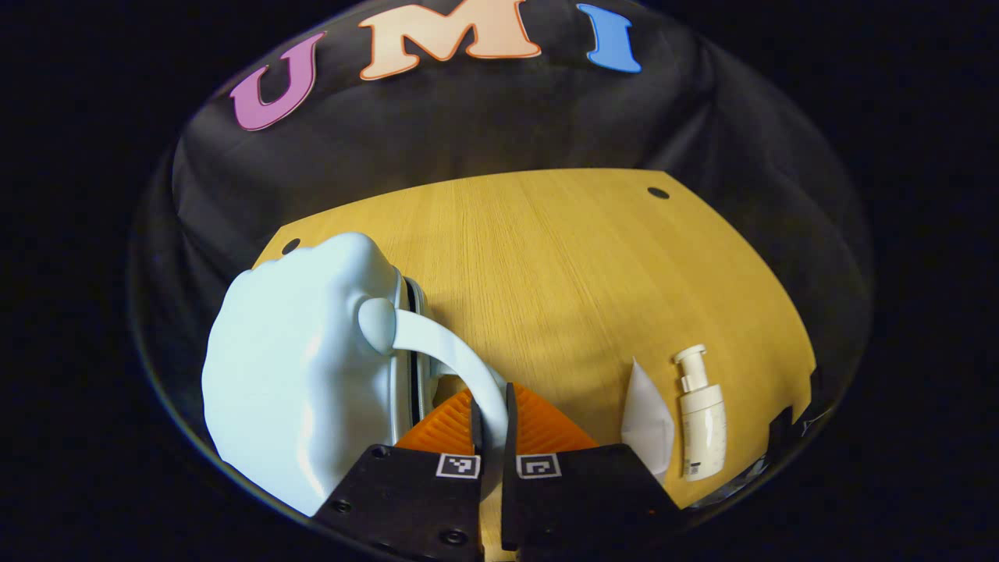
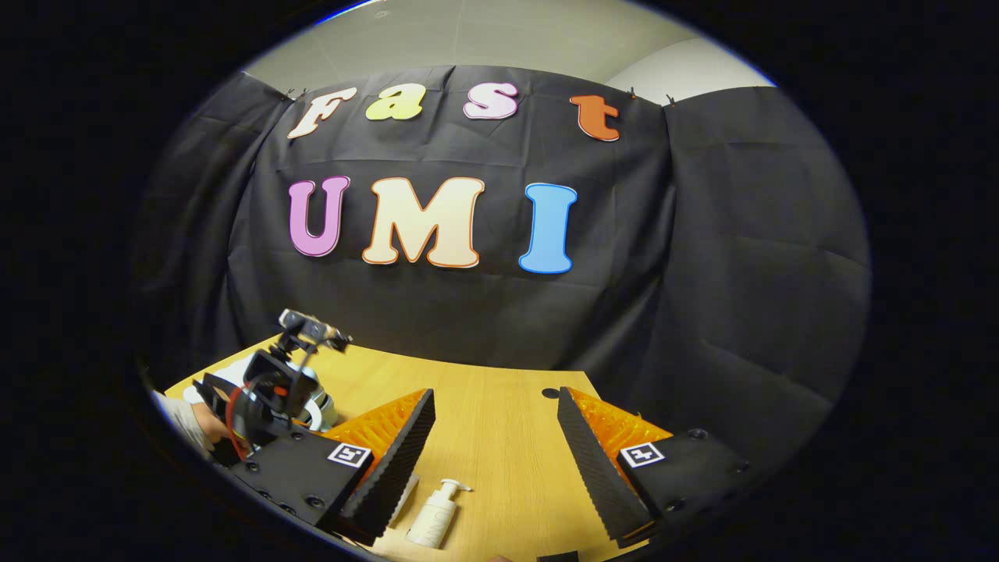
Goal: First open the suitcase, pack the skin care products into it, and then close the suitcase.
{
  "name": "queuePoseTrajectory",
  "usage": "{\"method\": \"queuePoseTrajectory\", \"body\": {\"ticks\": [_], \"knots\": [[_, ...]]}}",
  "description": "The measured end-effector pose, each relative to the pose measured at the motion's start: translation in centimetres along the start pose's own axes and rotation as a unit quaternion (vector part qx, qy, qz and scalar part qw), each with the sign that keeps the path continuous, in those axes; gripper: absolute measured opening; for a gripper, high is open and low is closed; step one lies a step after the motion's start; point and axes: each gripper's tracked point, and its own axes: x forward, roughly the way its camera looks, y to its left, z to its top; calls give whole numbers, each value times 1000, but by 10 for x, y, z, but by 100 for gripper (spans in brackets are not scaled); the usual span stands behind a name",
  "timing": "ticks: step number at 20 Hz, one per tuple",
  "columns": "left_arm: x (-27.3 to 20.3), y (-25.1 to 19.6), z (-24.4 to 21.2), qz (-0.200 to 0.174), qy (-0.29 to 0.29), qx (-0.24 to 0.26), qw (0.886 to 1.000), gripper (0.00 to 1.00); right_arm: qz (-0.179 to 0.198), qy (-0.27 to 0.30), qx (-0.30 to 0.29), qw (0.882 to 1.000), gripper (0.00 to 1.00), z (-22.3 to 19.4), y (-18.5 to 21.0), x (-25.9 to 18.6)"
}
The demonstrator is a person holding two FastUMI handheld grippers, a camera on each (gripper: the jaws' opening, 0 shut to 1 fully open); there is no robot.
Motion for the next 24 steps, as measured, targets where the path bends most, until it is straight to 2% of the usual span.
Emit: {"method": "queuePoseTrajectory", "body": {"ticks": [3,9,14,18,24], "knots": [[-35,16,32,-5,-28,2,1000,1,19,-1,6,1000,100,-1,17,7],[-107,92,90,25,-90,-7,996,1,61,-10,16,998,100,5,66,21],[-148,180,112,91,-128,6,988,0,79,-13,25,996,100,6,105,33],[-170,262,113,155,-141,21,978,0,81,-14,23,996,100,8,133,38],[-183,369,105,210,-140,22,967,0,74,-1,8,997,99,1,172,46]]}}
